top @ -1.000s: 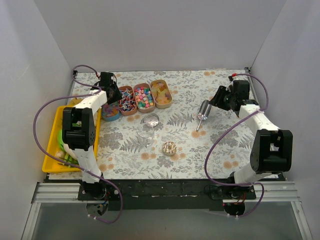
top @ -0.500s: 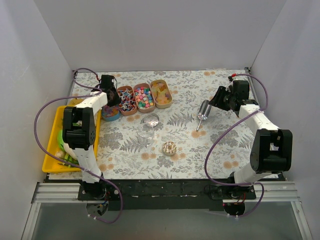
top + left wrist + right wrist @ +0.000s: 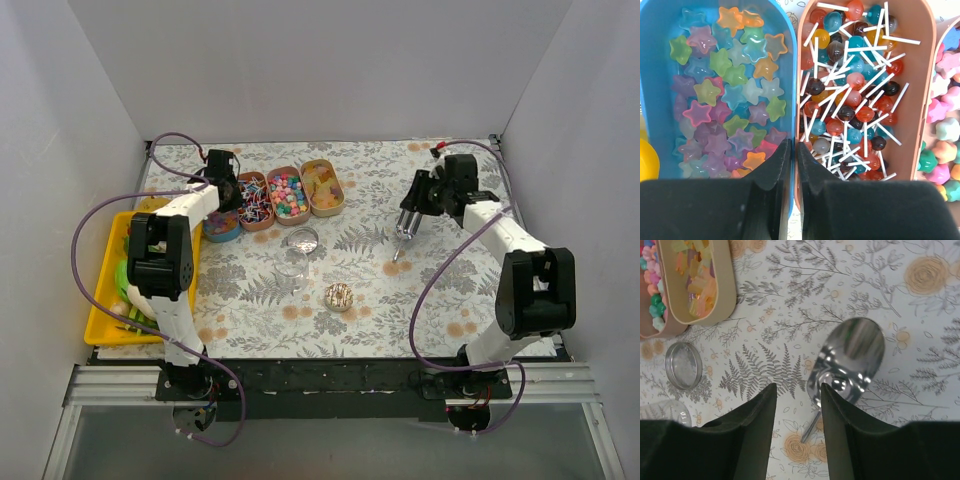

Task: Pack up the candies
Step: Move the storage box to the center of the board.

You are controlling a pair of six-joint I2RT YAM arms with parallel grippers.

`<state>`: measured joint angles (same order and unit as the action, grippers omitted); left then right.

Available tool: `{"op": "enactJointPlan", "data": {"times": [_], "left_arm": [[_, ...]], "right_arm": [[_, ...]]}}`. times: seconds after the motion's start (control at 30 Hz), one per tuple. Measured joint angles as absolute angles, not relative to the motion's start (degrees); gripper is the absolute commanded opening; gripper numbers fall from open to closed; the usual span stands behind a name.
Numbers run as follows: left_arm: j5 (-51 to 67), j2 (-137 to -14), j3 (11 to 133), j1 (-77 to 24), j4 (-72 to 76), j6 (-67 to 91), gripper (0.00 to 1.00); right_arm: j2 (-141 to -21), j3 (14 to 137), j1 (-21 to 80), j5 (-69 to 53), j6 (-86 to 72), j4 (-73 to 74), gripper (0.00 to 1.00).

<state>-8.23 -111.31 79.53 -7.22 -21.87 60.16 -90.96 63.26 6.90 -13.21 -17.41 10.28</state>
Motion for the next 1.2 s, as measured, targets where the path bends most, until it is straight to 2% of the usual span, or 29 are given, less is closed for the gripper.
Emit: {"op": "enactJointPlan", "data": {"times": [0.2,0.27,0.43,0.8,0.83,0.97,1.1,1.2], "left_arm": [[-10.6,-111.4,79.3,-8.8,-21.5,58.5,0.00],[-11.6,-111.4,79.2,-9.7,-21.2,58.0,0.00],[-12.4,-111.4,78.7,-12.4,-20.3,57.7,0.00],[-10.9,-111.4,78.3,-15.9,-18.6,57.1,0.00],[-10.7,-111.4,78.3,-16.1,-18.6,57.1,0.00],[-10.3,-111.4,78.4,-16.3,-18.5,57.0,0.00],[-10.3,-111.5,78.4,-16.4,-18.5,56.9,0.00],[-10.3,-111.5,78.4,-16.4,-18.5,56.9,0.00]], "right_arm": [[-95.8,69.6,14.5,-14.2,-13.5,9.8,0.43],[-97.5,71.2,16.6,-14.9,-12.8,9.0,0.38],[-104.6,76.9,21.0,-16.8,-11.3,7.9,0.36],[-115.6,87.2,26.6,-14.8,-9.2,8.0,0.50],[-116.3,88.3,26.8,-14.6,-9.0,7.9,0.55],[-118.7,91.4,27.8,-13.8,-8.8,7.6,0.63],[-120.1,91.7,28.7,-11.2,-8.8,7.5,0.64],[-121.6,92.5,29.1,-9.1,-8.8,7.5,0.59]]}}
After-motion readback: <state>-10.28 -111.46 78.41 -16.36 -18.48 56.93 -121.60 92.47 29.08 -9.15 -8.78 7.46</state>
